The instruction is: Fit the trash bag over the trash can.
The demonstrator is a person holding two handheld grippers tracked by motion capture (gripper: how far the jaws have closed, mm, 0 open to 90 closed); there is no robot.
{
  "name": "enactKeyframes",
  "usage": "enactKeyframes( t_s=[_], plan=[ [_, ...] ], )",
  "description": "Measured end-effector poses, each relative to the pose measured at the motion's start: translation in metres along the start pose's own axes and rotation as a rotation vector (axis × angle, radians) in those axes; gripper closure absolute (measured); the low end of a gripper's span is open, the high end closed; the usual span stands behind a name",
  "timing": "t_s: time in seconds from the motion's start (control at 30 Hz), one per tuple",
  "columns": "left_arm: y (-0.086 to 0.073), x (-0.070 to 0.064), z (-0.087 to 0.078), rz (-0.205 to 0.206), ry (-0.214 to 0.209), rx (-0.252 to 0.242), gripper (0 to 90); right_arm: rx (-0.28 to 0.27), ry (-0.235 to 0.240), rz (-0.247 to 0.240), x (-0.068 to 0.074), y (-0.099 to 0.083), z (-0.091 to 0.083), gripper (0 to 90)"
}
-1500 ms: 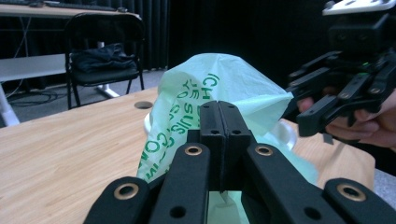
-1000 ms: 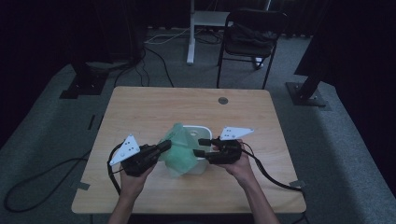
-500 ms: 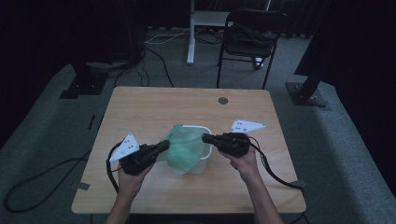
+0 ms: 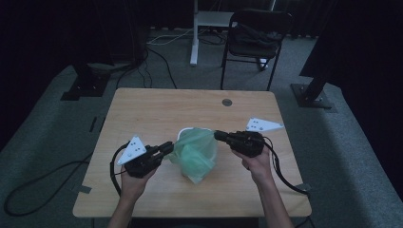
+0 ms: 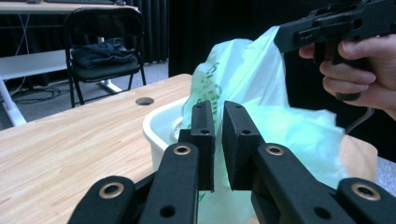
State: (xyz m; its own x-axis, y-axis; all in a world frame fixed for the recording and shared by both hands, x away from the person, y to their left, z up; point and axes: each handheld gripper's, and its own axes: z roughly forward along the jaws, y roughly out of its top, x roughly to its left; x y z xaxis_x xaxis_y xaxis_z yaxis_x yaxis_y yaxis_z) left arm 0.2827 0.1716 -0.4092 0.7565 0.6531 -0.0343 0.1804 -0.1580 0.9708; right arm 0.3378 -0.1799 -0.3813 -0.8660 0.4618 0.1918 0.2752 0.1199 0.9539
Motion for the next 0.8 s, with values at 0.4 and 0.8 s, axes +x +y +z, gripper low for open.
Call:
enactKeyframes(
  t_s=[0.4, 0.8],
  plan=[
    [-0.009, -0.005, 0.011, 0.012, -0.062, 0.033, 54.1, 0.032, -0.031, 0.015, -0.006, -0.001, 0.009, 90.0],
    [-0.014, 0.02, 0.021, -0.069, 0.059, 0.101, 87.1, 0.086, -0.091, 0.005, -0.013, -0.005, 0.015, 90.0]
  ],
)
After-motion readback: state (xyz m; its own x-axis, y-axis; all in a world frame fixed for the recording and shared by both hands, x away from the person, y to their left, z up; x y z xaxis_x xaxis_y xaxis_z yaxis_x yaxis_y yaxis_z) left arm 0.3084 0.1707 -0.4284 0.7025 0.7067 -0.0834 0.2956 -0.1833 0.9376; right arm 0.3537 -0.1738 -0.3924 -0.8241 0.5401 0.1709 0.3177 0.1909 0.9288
